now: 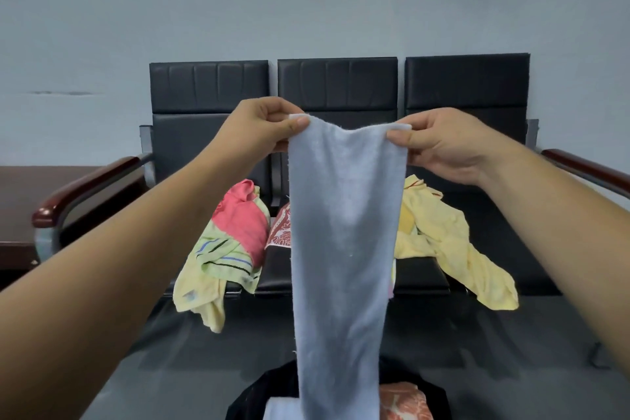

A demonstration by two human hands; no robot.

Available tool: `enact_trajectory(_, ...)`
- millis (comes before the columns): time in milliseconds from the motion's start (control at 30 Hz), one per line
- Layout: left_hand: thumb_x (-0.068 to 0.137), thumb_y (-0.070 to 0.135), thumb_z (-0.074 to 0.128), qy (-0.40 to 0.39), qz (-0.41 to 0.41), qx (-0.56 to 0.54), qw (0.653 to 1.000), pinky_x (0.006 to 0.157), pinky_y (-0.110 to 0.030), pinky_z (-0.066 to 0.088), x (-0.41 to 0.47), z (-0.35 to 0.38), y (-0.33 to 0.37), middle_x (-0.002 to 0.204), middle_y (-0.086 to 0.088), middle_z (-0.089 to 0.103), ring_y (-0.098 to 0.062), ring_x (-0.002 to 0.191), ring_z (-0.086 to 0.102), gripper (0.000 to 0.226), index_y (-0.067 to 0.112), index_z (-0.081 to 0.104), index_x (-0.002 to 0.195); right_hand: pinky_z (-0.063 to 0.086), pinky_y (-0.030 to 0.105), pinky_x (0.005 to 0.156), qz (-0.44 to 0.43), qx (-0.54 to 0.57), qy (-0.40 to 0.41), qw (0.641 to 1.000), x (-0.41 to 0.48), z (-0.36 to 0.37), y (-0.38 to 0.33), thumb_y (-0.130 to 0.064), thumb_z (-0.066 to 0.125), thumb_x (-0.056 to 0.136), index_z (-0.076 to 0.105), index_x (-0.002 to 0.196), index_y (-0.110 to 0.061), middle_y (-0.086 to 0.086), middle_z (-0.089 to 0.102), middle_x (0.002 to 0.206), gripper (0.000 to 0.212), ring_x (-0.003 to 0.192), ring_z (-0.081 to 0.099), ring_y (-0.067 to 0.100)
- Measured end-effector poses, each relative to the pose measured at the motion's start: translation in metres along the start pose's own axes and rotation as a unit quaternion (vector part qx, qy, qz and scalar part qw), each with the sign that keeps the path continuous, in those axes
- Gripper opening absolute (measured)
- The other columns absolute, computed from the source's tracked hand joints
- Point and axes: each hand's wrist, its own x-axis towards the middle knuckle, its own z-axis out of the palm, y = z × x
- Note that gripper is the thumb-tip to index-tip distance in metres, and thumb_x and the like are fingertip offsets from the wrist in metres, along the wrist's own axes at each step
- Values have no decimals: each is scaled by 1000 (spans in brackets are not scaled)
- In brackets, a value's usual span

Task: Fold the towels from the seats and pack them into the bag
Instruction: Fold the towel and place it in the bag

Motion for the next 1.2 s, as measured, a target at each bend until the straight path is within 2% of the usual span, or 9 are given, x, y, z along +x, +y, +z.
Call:
enact_trajectory(233,92,9,70,-89,-8,12,996,75,-28,59,-4,21,-1,93,-16,76,-18,83,73,17,-4,68,103,59,45,85,21,21,-138,990,-3,36,14,-15,73,81,71,98,-8,10,72,95,18,92,70,25)
enact_trajectory(367,94,13,67,-101,-40,-64,992,87,-34,56,-5,21,-20,102,-12,73,-20,92,69,16,4,67,107,61,39,82,14,61,-98,993,1,47,19,-18,71,81,71,109,-2,14,73,104,31,97,71,25)
enact_trajectory(467,95,18,64,-255,-133,-89,953,95,-31,54,-20,24,-47,119,-4,72,-19,110,68,30,8,64,123,57,44,97,23,176,-49,983,8,44,22,-18,66,90,60,131,6,22,66,129,48,115,66,30)
enact_trajectory(567,95,8,64,-310,-188,27,932,74,-13,53,-40,39,-79,96,10,78,-1,88,72,12,11,70,106,58,42,96,36,238,-35,970,14,35,29,-19,62,97,62,128,0,17,68,123,37,113,67,27)
enact_trajectory(767,83,10,76,-293,-280,-244,881,105,-44,50,-64,53,-134,128,-20,65,-33,117,63,42,-3,66,122,62,42,83,107,67,83,989,25,20,72,-11,68,95,67,120,2,15,75,113,28,105,73,29)
enact_trajectory(833,78,20,82,-294,-278,-334,851,110,-50,43,-66,62,-141,134,-23,58,-37,124,56,64,-3,59,133,61,39,84,166,92,108,976,26,20,96,-9,68,94,68,117,1,15,74,113,25,102,73,28)
enact_trajectory(900,78,24,80,-269,-273,-415,825,106,-45,49,-64,71,-145,127,-20,64,-33,118,62,58,1,65,129,60,35,81,222,150,112,957,24,25,119,-10,67,96,67,116,0,14,72,117,23,97,72,23)
enact_trajectory(1067,84,23,64,-176,-254,-564,765,104,-42,50,-51,85,-156,119,-19,68,-32,116,65,47,-3,67,123,52,37,93,274,297,8,915,11,38,164,-40,61,95,79,103,-9,10,73,114,37,102,72,24)
enact_trajectory(1200,88,23,47,-129,-232,-607,749,98,-40,53,-47,89,-173,112,-17,71,-30,111,67,42,0,72,113,57,43,91,276,377,-68,881,0,46,195,-43,81,79,62,131,-8,13,64,125,66,114,65,31)
